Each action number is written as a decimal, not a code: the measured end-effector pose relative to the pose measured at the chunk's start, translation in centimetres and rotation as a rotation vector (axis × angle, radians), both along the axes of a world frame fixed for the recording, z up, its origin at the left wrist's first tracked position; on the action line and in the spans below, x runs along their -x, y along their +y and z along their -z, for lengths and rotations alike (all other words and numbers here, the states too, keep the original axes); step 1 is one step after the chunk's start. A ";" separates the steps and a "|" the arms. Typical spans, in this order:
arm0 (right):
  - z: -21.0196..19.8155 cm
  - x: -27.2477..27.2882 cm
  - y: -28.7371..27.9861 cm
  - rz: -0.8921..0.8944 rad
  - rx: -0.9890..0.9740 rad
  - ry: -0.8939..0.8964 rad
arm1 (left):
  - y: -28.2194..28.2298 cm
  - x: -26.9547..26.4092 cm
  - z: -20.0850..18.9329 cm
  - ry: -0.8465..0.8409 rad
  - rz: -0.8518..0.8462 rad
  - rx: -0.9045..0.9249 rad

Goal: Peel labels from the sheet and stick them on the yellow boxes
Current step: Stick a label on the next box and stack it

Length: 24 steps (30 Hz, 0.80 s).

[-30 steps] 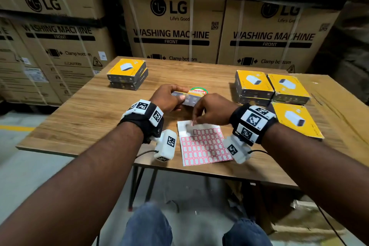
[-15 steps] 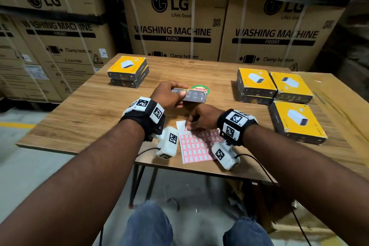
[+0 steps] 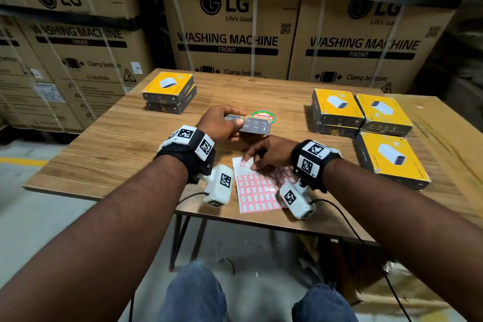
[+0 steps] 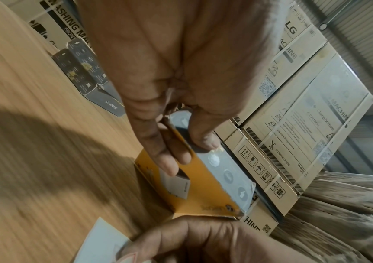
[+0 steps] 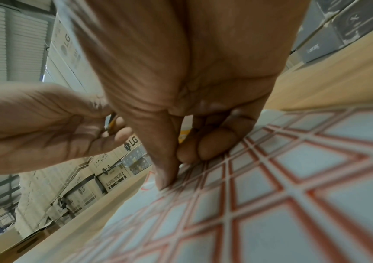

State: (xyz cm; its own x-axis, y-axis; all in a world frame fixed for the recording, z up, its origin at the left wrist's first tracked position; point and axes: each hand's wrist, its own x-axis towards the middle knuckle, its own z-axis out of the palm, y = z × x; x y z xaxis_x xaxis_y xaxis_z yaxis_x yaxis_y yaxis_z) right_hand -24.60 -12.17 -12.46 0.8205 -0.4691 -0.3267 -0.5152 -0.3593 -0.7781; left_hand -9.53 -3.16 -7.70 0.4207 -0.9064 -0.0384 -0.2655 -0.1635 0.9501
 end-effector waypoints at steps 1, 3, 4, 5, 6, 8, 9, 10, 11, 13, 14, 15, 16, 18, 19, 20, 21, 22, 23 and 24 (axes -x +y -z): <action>-0.1 0.1 0.0 0.010 -0.034 0.002 | 0.0 0.0 0.0 -0.005 0.001 -0.001; -0.3 0.3 0.0 0.034 -0.108 -0.005 | 0.0 -0.1 0.0 -0.012 0.006 -0.004; -0.4 0.4 0.0 0.042 -0.138 -0.014 | 0.1 -0.1 -0.1 -0.012 0.008 -0.004; -0.5 0.6 0.0 0.044 -0.159 -0.018 | 0.1 -0.1 -0.1 -0.012 0.008 -0.005; -0.6 0.8 0.0 0.044 -0.176 -0.018 | 0.1 -0.1 -0.2 -0.013 0.007 -0.007; -0.9 1.1 0.0 0.035 -0.187 -0.015 | 0.2 -0.2 -0.2 -0.019 0.004 -0.013; -1.1 1.3 0.1 0.031 -0.184 -0.021 | 0.2 -0.3 -0.3 -0.023 0.005 -0.018; -1.0 1.4 0.0 0.036 -0.181 -0.035 | 0.2 -0.2 -0.3 -0.027 0.006 -0.022; -0.9 1.5 0.0 0.049 -0.177 -0.053 | 0.2 -0.2 -0.3 -0.030 0.006 -0.026; -0.7 1.8 0.0 0.084 -0.167 -0.102 | 0.2 -0.1 -0.4 -0.024 0.007 -0.027; -0.5 1.8 -0.1 0.106 -0.162 -0.130 | 0.3 0.0 -0.4 -0.019 0.006 -0.025; -0.6 1.9 -0.1 0.125 -0.161 -0.155 | 0.3 0.0 -0.5 -0.015 0.005 -0.026; -0.6 1.9 -0.1 0.134 -0.163 -0.176 | 0.4 0.0 -0.6 -0.011 0.005 -0.029; -0.9 2.0 0.1 0.137 -0.175 -0.199 | 0.4 0.0 -0.7 -0.003 0.004 -0.036; -1.1 2.0 0.1 0.144 -0.182 -0.207 | 0.3 0.0 -0.8 -0.001 0.005 -0.037; -1.1 1.9 0.1 0.156 -0.186 -0.216 | 0.3 0.0 -0.8 0.002 0.004 -0.036; -1.1 1.9 0.0 0.167 -0.184 -0.220 | 0.3 0.0 -0.8 0.007 0.004 -0.032; -1.0 1.8 0.0 0.171 -0.173 -0.219 | 0.2 0.0 -0.8 0.012 0.005 -0.029; -1.0 1.7 0.0 0.166 -0.153 -0.211 | 0.2 0.0 -0.8 0.015 0.005 -0.029; -0.9 1.6 0.1 0.150 -0.127 -0.197 | 0.3 0.0 -0.8 0.015 0.005 -0.031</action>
State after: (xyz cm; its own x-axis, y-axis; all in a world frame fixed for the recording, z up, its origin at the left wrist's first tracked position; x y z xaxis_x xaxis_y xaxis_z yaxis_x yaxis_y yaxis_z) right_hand -26.24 -12.07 -11.53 0.7985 -0.5557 -0.2313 -0.3893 -0.1837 -0.9026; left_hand -9.51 -2.90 -6.90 0.4151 -0.9068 -0.0733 -0.2518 -0.1919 0.9486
